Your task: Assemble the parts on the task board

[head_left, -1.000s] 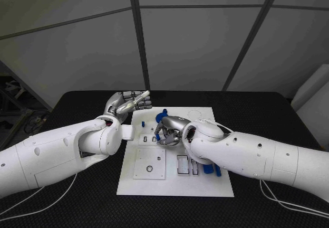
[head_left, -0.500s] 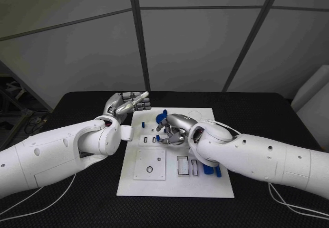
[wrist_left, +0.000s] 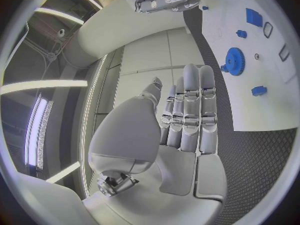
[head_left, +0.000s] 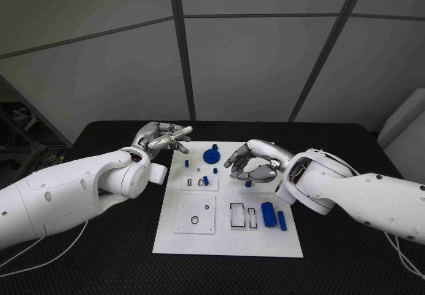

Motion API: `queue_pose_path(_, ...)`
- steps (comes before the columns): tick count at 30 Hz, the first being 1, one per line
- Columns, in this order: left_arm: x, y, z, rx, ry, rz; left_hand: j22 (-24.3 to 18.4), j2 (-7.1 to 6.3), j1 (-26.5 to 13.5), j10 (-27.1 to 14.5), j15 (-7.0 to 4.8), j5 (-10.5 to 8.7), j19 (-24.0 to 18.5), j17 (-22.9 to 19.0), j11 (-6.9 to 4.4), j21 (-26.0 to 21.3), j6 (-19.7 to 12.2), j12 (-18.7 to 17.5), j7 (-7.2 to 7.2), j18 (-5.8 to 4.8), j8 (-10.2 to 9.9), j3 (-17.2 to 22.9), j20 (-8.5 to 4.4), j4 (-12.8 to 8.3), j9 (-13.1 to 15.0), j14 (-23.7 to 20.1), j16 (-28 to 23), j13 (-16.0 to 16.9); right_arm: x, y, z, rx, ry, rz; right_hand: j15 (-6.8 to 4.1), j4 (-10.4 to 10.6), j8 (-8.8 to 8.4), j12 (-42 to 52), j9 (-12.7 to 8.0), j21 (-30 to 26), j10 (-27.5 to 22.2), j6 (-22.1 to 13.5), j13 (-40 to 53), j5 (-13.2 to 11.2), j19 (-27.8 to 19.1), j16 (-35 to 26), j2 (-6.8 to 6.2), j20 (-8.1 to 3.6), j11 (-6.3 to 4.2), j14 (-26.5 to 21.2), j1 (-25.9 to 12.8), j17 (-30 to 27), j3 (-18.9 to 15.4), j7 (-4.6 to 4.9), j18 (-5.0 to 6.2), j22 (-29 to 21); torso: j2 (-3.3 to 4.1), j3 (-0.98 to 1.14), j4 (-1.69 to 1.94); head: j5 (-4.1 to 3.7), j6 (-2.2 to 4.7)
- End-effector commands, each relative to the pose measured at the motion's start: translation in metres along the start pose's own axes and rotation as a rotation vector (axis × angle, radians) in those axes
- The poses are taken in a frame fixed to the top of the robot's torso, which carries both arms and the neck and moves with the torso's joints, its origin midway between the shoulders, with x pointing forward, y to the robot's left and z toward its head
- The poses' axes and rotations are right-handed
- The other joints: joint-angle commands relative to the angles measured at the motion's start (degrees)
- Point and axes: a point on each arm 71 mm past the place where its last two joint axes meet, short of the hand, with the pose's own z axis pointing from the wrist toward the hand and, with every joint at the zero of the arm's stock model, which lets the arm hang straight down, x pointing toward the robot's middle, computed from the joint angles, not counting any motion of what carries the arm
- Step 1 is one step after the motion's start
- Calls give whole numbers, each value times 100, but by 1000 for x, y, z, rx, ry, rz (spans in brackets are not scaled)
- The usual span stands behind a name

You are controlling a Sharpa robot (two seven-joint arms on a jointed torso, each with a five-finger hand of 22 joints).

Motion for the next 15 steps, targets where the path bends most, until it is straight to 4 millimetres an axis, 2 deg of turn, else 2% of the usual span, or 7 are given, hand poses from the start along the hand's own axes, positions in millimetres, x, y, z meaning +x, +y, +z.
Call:
queue_pose_path(1, 7, 5, 2, -116, 152, 190, 207, 3, -217, 206, -85, -3, 186, 883, -88, 334, 72, 209, -62, -113, 62, -102, -92, 100, 27, 260, 969, 179, -9, -2, -8, -34, 64, 225, 35, -22, -124, -421, 0, -340, 218, 88, -408, -59, 184, -528, 24, 12, 57, 215, -66, -258, 118, 51, 31, -237, -58, 11, -1, 23, -8)
queue_pose_path(4, 9, 8, 3, -194, 207, 290, 640, 1, -435, 318, -156, 8, 353, 2841, -168, 893, 119, 606, -145, -137, 145, -228, -194, 230, 76, 298, 2906, 517, -28, -13, -15, -8, 11, 264, 71, -62, -231, -642, -5, -557, 244, 82, -615, -54, 271, -814, 44, 34, 90, 293, -112, -370, 158, 103, 29, -385, -86, 20, 5, 29, -18)
queue_pose_path(6, 10, 9, 4, -241, 231, 358, 1471, 48, -611, 305, -199, 10, 506, 3746, -176, 1633, 159, 918, -179, -234, 234, -316, -245, 356, 125, 273, 3786, 790, -40, -21, -20, 15, -39, 292, 103, -73, -288, -727, -10, -649, 191, 38, -659, -38, 281, -923, 28, 53, 131, 284, -140, -411, 154, 148, 25, -444, -102, 29, 6, 35, -11)
queue_pose_path(7, 10, 9, 5, -267, 243, 391, 2157, 32, -653, 224, -247, 95, 591, 4328, -223, 2281, 186, 1382, -221, -288, 368, -407, -311, 386, 199, 243, 4392, 1193, -45, -26, -23, 26, -65, 307, 124, -87, -314, -771, -8, -710, 167, 26, -665, -22, 278, -994, 24, 68, 142, 268, -146, -439, 157, 165, 24, -482, -113, 30, 9, 32, -17)
queue_pose_path(9, 12, 10, 6, -315, 264, 448, 2601, 163, -649, -96, -216, -16, 502, 4642, -243, 2649, 125, 1647, -174, -357, 449, -405, -303, 429, 251, 92, 4662, 1484, -54, -33, -27, 44, -104, 329, 147, -107, -343, -827, -5, -797, 138, 23, -668, -9, 278, -1098, 19, 90, 165, 244, -161, -482, 158, 171, 24, -537, -131, 34, 8, 37, -34)
queue_pose_path(12, 15, 8, 10, -379, 293, 533, 2886, 202, -745, -291, -233, -32, 428, 4754, -221, 2905, 70, 2045, -209, -368, 585, -529, -289, 511, 331, 53, 4778, 1837, -65, -44, -32, 66, -149, 348, 171, -143, -359, -891, 7, -910, 163, 94, -668, -15, 380, -1306, 64, 110, 145, 195, -183, -584, 174, 120, 37, -621, -149, 41, 8, 42, -36)
queue_pose_path(15, 22, 4, 19, -437, 329, 628, 3782, 250, -808, -451, -285, -1, 636, 5014, -246, 3597, -5, 2668, -251, -480, 794, -722, -279, 602, 454, 101, 5002, 2354, -71, -49, -33, 76, -180, 340, 134, -155, -365, -940, 14, -958, 214, 162, -671, -17, 511, -1347, 69, 89, 132, 357, -229, -625, 153, 95, 40, -669, -170, 43, 24, 57, -57)
